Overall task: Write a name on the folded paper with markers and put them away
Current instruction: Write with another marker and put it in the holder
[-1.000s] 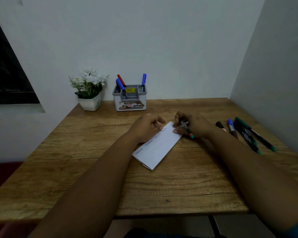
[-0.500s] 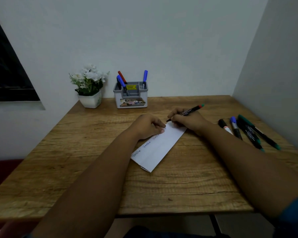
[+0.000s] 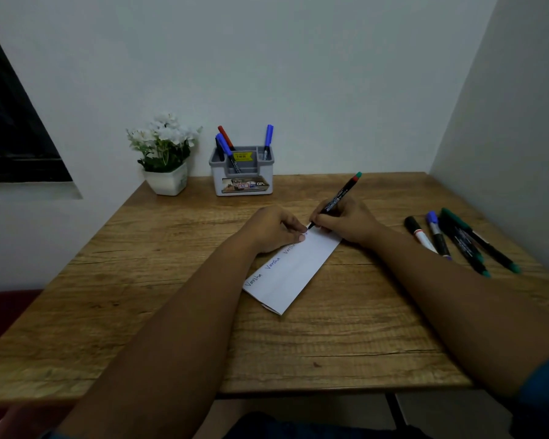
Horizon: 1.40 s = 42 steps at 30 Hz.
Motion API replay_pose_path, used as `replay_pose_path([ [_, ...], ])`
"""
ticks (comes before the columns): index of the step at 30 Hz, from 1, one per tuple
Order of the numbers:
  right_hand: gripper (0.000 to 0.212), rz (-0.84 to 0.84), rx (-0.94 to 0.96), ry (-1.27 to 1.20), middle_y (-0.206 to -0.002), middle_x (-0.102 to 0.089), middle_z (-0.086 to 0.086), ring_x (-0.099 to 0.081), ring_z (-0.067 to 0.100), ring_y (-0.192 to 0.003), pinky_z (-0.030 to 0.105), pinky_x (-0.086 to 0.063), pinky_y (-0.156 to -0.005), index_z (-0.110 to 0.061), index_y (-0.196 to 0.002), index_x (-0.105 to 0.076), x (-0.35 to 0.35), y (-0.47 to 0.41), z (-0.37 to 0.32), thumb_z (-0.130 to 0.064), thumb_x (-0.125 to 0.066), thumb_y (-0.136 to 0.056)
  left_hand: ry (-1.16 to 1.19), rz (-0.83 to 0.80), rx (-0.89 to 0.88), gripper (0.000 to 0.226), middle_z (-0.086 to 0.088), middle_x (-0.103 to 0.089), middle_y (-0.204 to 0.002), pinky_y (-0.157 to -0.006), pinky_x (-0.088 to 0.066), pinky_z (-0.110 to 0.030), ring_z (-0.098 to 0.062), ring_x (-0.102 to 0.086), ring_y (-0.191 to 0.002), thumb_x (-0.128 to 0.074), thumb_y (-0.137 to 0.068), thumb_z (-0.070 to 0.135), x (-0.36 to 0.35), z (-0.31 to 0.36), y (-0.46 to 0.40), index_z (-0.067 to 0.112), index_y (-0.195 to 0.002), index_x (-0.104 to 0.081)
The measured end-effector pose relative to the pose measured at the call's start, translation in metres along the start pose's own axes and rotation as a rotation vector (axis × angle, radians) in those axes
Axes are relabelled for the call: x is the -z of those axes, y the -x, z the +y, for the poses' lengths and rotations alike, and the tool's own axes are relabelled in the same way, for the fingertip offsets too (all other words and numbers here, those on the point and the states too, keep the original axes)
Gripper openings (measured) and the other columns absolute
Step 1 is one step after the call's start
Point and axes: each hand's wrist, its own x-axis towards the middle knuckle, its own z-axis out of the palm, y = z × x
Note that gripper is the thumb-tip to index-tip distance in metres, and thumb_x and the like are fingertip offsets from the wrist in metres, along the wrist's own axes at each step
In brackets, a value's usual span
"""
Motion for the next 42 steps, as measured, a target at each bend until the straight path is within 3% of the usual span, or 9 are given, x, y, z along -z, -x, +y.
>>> replay_pose_path([
  [7, 0.006, 0.039, -0.026, -0.008, -0.083, -0.073, -0.003, -0.067, 0.011, -0.082, 0.037, -0.057, -0.082, -0.019, -0.084, -0.075, 0.0006, -0.0007, 0.0007, -0.022, -0.069, -0.085, -0.008, -0.005, 0.001, 0.026, 0.006, -0.071, -0.108, -0.069, -0.038, -0.010, -0.001, -0.058, -0.091, -0.074, -0.083, 0.028, -0.0002, 0.0004, 0.0003, 0.024, -0.109, -0.074],
  [11, 0.007, 0.021, -0.003, 0.017, -0.086, -0.073, -0.002, -0.068, 0.012, -0.084, 0.035, -0.057, -0.082, -0.017, -0.086, -0.075, -0.0005, -0.0011, -0.0003, -0.021, -0.069, -0.087, -0.013, -0.005, -0.002, 0.026, 0.005, -0.071, -0.109, -0.078, -0.043, -0.019, -0.006, -0.059, -0.098, -0.074, -0.083, 0.028, 0.0006, 0.0006, 0.0000, 0.023, -0.108, -0.074],
  [17, 0.009, 0.063, -0.045, -0.007, -0.085, -0.073, 0.000, -0.067, 0.016, -0.086, 0.040, -0.056, -0.083, -0.017, -0.084, -0.075, 0.0016, -0.0011, 0.0004, -0.021, -0.067, -0.087, -0.011, -0.004, -0.006, 0.027, 0.008, -0.070, -0.104, -0.070, -0.039, -0.013, -0.001, -0.057, -0.091, -0.074, -0.083, 0.029, -0.0003, -0.0020, -0.0006, 0.025, -0.109, -0.073],
  [20, 0.009, 0.047, -0.044, 0.006, -0.087, -0.072, 0.000, -0.066, 0.016, -0.087, 0.039, -0.055, -0.084, -0.018, -0.086, -0.075, 0.0019, -0.0005, -0.0006, -0.021, -0.067, -0.088, -0.028, -0.029, -0.007, 0.032, 0.008, -0.068, -0.102, -0.075, -0.041, -0.018, -0.001, -0.056, -0.086, -0.072, -0.084, 0.029, -0.0004, -0.0020, -0.0010, 0.025, -0.116, -0.070],
  [26, 0.008, 0.031, -0.027, 0.028, -0.087, -0.072, -0.002, -0.067, 0.014, -0.087, 0.039, -0.056, -0.085, -0.018, -0.087, -0.074, 0.0020, -0.0003, -0.0007, -0.022, -0.068, -0.088, -0.074, -0.065, -0.007, 0.035, 0.006, -0.068, -0.110, -0.075, -0.038, -0.017, -0.004, -0.056, -0.094, -0.069, -0.087, 0.029, 0.0007, -0.0005, -0.0020, 0.024, -0.122, -0.066],
  [35, 0.006, 0.050, -0.013, 0.034, -0.085, -0.072, -0.002, -0.067, 0.013, -0.084, 0.032, -0.056, -0.080, -0.019, -0.085, -0.074, 0.0012, -0.0011, 0.0001, -0.020, -0.069, -0.087, -0.070, -0.064, 0.006, 0.035, 0.005, -0.068, -0.108, -0.077, -0.039, -0.019, -0.005, -0.056, -0.093, -0.069, -0.087, 0.028, 0.0007, 0.0007, -0.0016, 0.023, -0.122, -0.066],
  [42, 0.007, 0.057, 0.016, 0.065, -0.081, -0.071, -0.004, -0.064, 0.002, -0.076, 0.019, -0.051, -0.070, -0.014, -0.087, -0.073, 0.0016, 0.0010, -0.0017, -0.017, -0.067, -0.088, -0.071, -0.061, 0.004, 0.035, 0.007, -0.068, -0.103, -0.072, -0.038, -0.017, -0.003, -0.055, -0.089, -0.069, -0.087, 0.028, 0.0005, 0.0009, -0.0014, 0.023, -0.121, -0.067],
])
